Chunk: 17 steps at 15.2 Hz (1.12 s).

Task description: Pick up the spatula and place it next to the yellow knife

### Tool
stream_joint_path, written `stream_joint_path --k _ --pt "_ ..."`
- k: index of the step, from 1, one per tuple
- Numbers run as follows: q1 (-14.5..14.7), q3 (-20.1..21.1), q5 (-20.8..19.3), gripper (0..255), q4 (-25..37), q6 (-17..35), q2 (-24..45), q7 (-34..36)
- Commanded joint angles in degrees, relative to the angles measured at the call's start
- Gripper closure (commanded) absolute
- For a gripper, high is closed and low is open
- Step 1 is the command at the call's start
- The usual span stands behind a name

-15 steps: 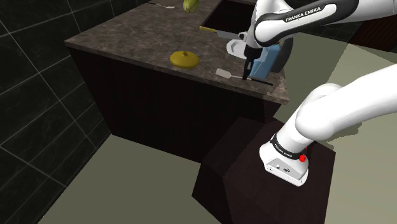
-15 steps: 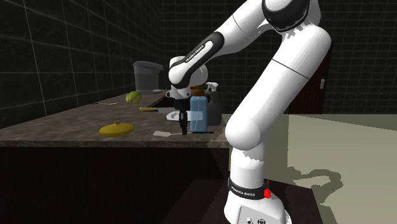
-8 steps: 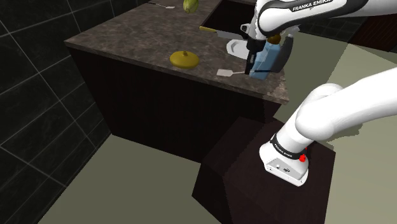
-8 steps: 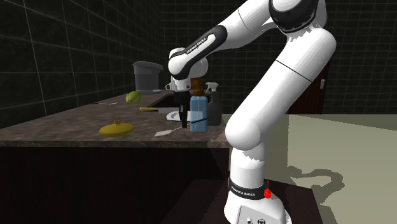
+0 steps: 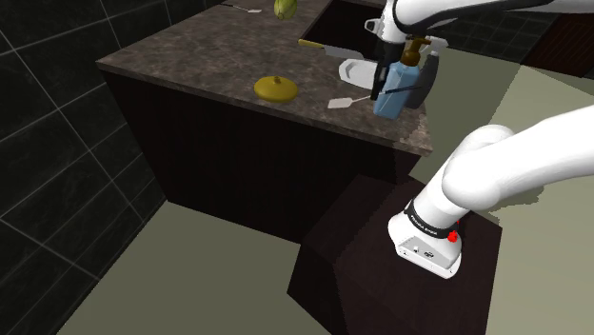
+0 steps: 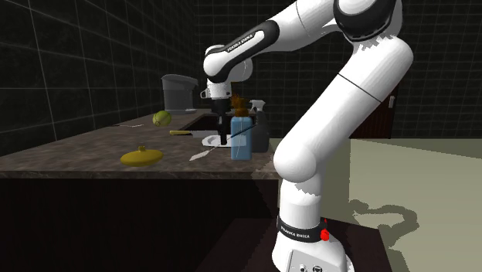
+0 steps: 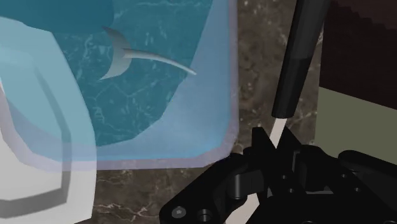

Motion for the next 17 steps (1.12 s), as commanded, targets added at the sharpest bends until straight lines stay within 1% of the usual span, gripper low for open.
stream_joint_path --k 1,6,7,12,17 --pt "0.1 0.3 0.2 255 1.2 -1.7 -0.5 0.0" --pt "0.2 1.0 0.7 255 4.5 -5.8 -1.2 -0.2" --pt "0.2 1.0 0.7 255 4.5 -5.8 -1.2 -0.2" --pt "2.7 -0.4 3.3 255 14.1 -2.9 11.2 -1.2" --pt "4.3 -1.7 6.8 255 25.2 -2.2 23.3 -3.1"
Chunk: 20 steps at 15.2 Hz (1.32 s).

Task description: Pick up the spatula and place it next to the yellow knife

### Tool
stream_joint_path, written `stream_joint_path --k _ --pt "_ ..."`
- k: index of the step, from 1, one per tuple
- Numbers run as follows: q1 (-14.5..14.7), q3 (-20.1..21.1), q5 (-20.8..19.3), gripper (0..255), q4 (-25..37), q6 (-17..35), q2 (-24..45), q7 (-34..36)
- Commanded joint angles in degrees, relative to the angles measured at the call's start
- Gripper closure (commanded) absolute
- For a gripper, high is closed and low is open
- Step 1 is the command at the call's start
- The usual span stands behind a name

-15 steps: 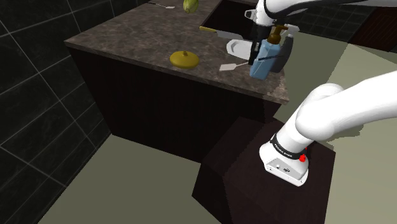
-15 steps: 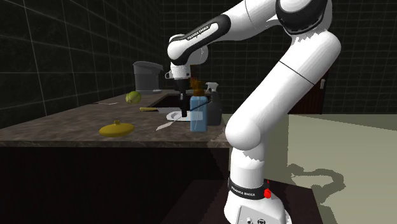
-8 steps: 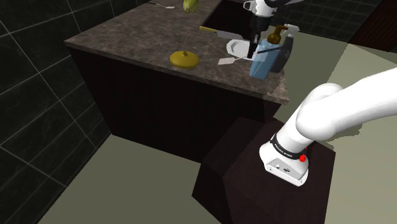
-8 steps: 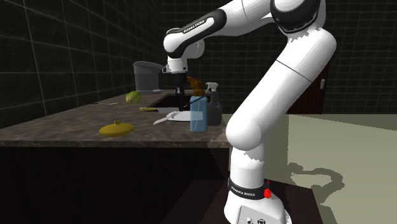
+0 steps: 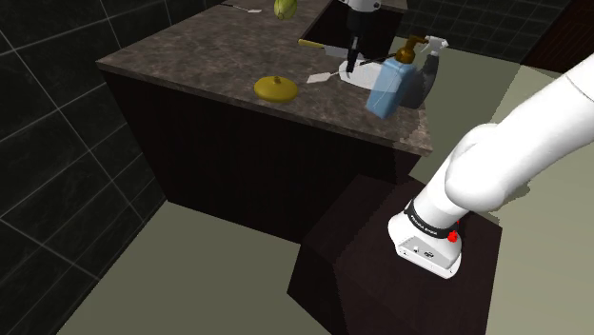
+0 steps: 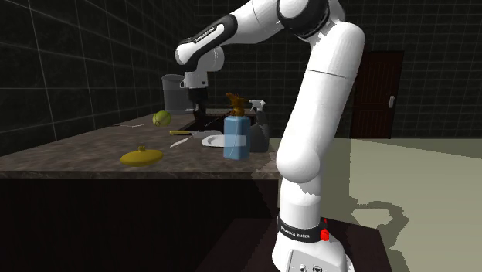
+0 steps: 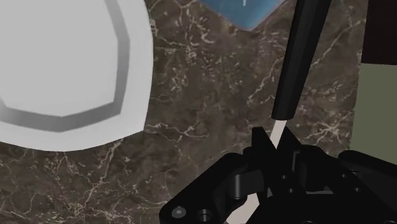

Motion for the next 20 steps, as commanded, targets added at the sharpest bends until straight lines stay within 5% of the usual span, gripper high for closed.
stream_joint_path --k 1,9,14,20 --pt "0.5 -0.5 1.5 255 4.6 0.1 4.9 -0.9" --pt "-0.2 -1.2 8.6 255 27.3 -3.9 24.6 -4.5" --pt "-3.2 -0.5 13.3 255 48.0 -10.5 39.4 -6.1" --pt "-3.0 -0.3 13.4 255 43.4 -5.9 39.5 -6.0"
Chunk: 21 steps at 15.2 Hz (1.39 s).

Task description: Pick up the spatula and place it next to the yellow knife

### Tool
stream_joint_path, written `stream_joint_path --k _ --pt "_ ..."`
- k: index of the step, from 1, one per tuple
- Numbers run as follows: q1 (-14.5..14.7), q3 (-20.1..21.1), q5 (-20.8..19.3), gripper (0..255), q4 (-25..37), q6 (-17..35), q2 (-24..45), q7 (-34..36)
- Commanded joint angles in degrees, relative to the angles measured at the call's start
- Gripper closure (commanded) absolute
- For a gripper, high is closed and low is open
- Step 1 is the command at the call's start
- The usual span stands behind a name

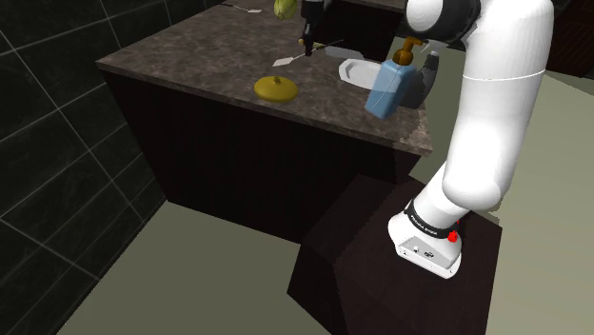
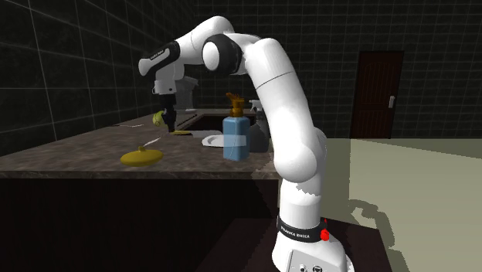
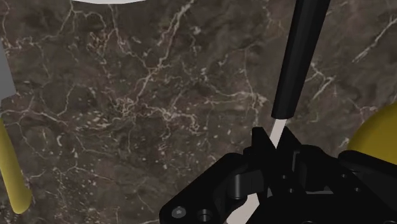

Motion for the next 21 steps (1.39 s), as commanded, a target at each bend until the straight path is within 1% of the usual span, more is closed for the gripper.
stream_joint_path --k 1,14,21 --pt "0.0 0.1 0.2 255 -1.0 1.5 0.4 -0.1" --pt "0.2 0.5 0.9 255 -8.0 10.4 2.5 -0.4" --pt "0.2 0.5 0.9 255 -8.0 10.4 2.5 -0.4"
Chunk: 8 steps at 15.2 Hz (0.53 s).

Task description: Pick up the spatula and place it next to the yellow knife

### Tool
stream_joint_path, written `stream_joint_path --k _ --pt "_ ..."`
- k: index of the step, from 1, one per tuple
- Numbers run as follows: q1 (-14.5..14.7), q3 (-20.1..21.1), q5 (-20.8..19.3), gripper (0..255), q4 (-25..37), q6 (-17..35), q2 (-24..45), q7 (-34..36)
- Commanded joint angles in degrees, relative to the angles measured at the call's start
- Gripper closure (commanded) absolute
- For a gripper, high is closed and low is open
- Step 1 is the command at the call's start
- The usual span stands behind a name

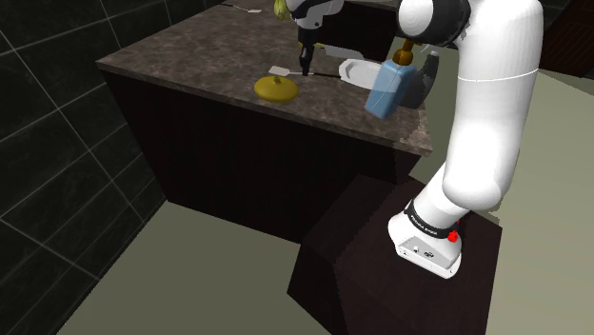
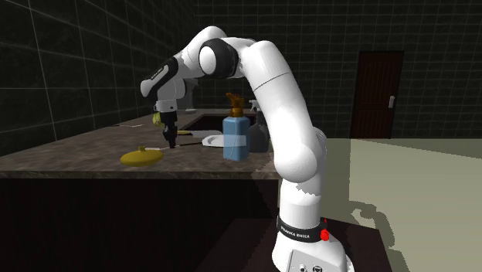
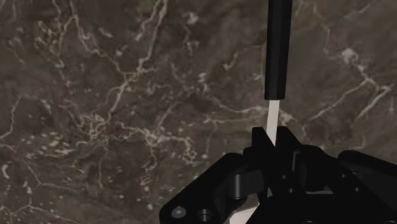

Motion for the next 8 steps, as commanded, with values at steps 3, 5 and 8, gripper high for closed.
stream_joint_path --k 3,5,8 --pt "0.0 0.0 0.0 0 0.0 0.0 0.0 0.0" --pt "0.0 0.0 0.0 0 0.0 0.0 0.0 0.0" --pt "0.0 -0.2 -0.3 0 2.8 -3.5 -0.8 0.2"
